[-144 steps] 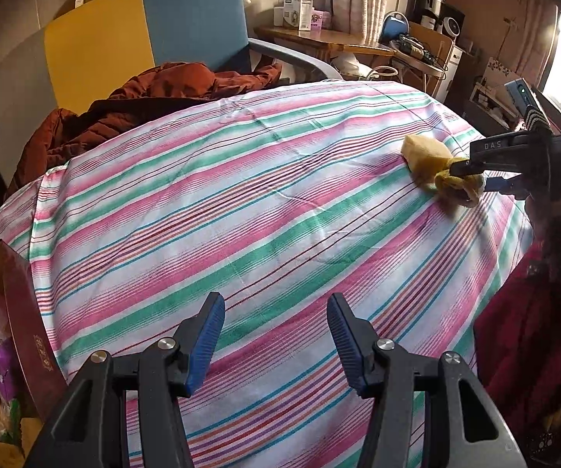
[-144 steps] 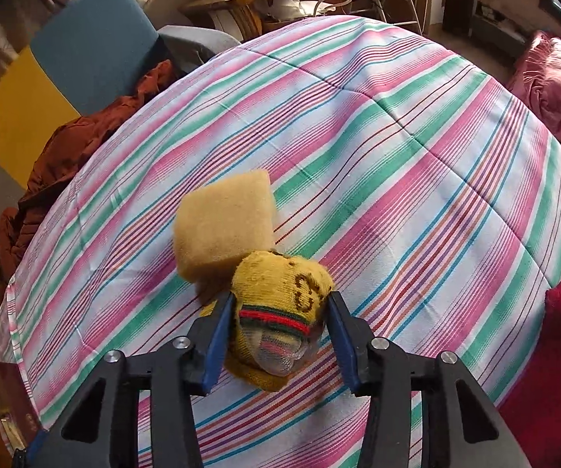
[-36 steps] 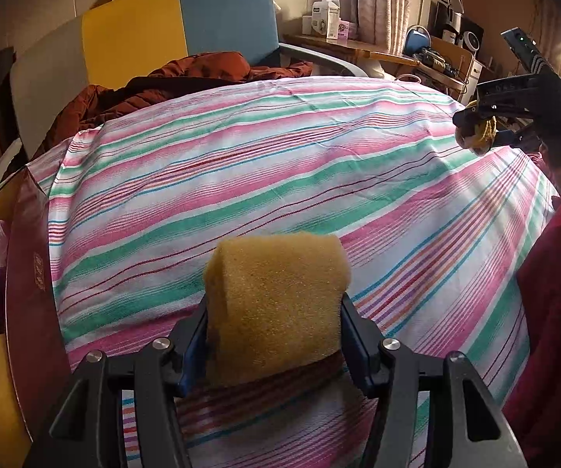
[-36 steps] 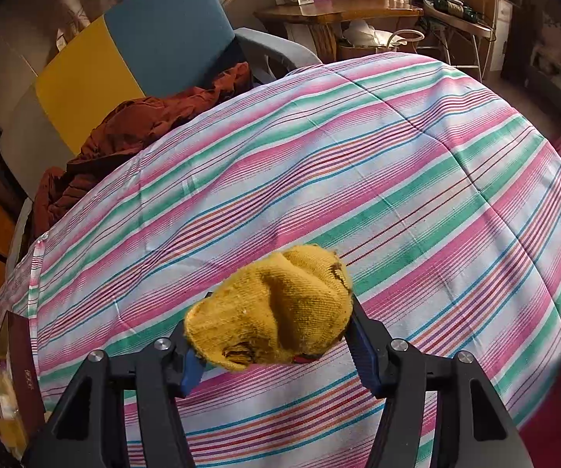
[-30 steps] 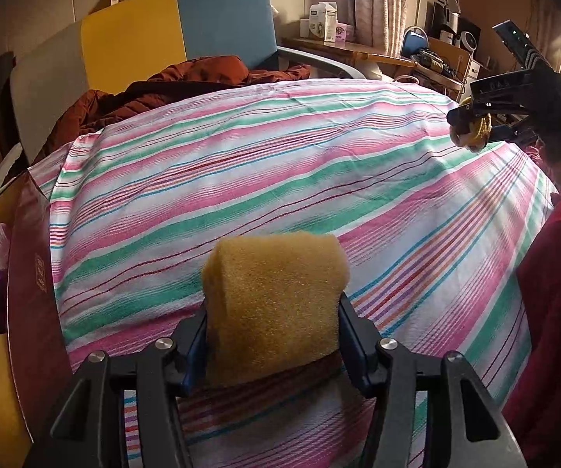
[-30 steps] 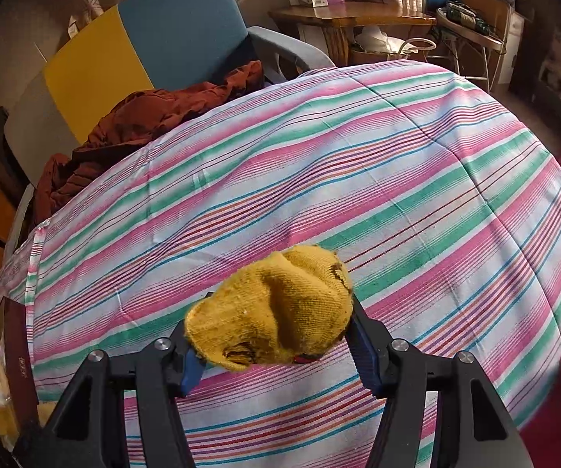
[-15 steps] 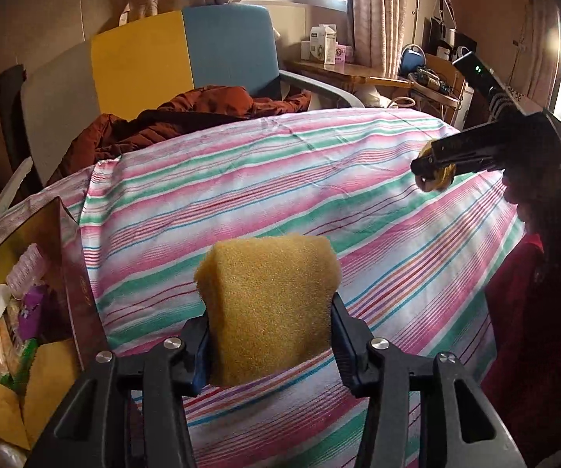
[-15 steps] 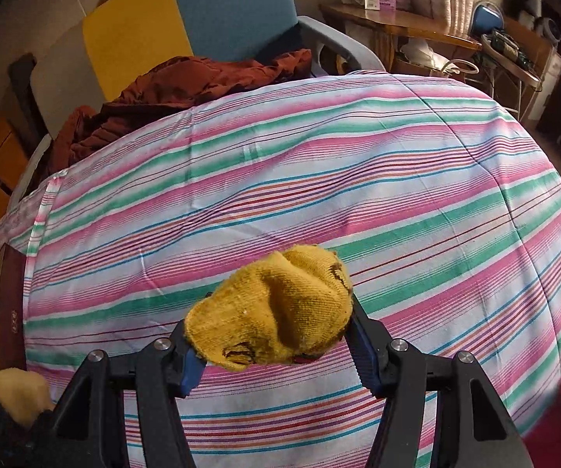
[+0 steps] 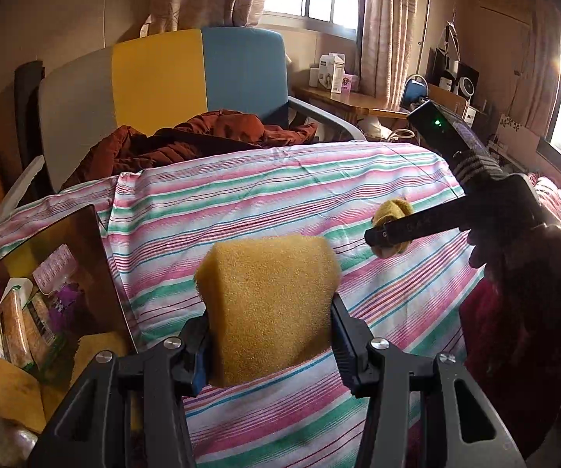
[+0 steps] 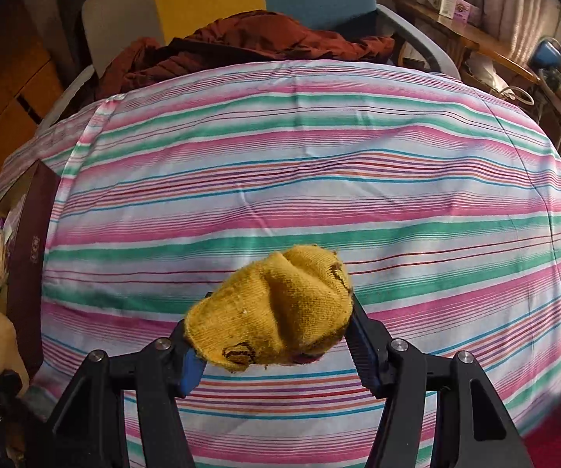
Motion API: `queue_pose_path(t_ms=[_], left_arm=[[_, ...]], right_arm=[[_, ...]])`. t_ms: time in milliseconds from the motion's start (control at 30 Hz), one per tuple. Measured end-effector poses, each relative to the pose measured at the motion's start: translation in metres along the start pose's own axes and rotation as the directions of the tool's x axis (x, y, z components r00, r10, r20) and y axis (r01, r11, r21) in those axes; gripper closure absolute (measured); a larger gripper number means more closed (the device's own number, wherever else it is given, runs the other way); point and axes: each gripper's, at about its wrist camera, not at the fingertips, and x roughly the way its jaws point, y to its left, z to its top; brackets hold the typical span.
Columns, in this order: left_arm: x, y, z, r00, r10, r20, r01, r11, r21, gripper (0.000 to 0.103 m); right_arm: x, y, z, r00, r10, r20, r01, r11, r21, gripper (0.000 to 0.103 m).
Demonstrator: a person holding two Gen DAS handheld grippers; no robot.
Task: Organize objects
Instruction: 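Carry the sponge and knit toy over the gold tray, then lower the sponge and knit toy into the tray and open both tools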
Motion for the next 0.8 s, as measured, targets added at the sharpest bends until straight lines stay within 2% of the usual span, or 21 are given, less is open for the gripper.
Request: queue_pose_path(t_ms=[200,367,467,633,800], left_arm=[[-0.025,0.019,0.001,0.999,-0.009,0.041,0.012,0.998,-0.056,0.052],[-0.054,0.055,-0.004,0.997,0.029,0.075,-0.019,0.99,-0.14,0.052],[-0.073,0.092,-0.012,0.993,0.083,0.086,-0.062,0.972,-0.225,0.052],[-0.101,0.152,-0.037,0.981,0.182,0.067,-0.148,0.925,-0.35,0.052],[-0.114,0.178,-0.069,0.98,0.195,0.04,-0.162,0.899,-0.406,0.052]], right_arm=[[-0.008,0.05,-0.003,0.998,0.061,0.01,-0.06,0.996,-0.073,0.04],[-0.02,0.089,-0.005,0.989,0.139,0.047,-0.134,0.987,-0.092,0.04],[-0.027,0.116,-0.006,0.978,0.196,0.069,-0.187,0.976,-0.115,0.04],[-0.042,0.17,-0.01,0.948,0.303,0.097,-0.281,0.941,-0.19,0.04],[-0.049,0.226,-0.012,0.918,0.386,0.095,-0.348,0.895,-0.278,0.04]])
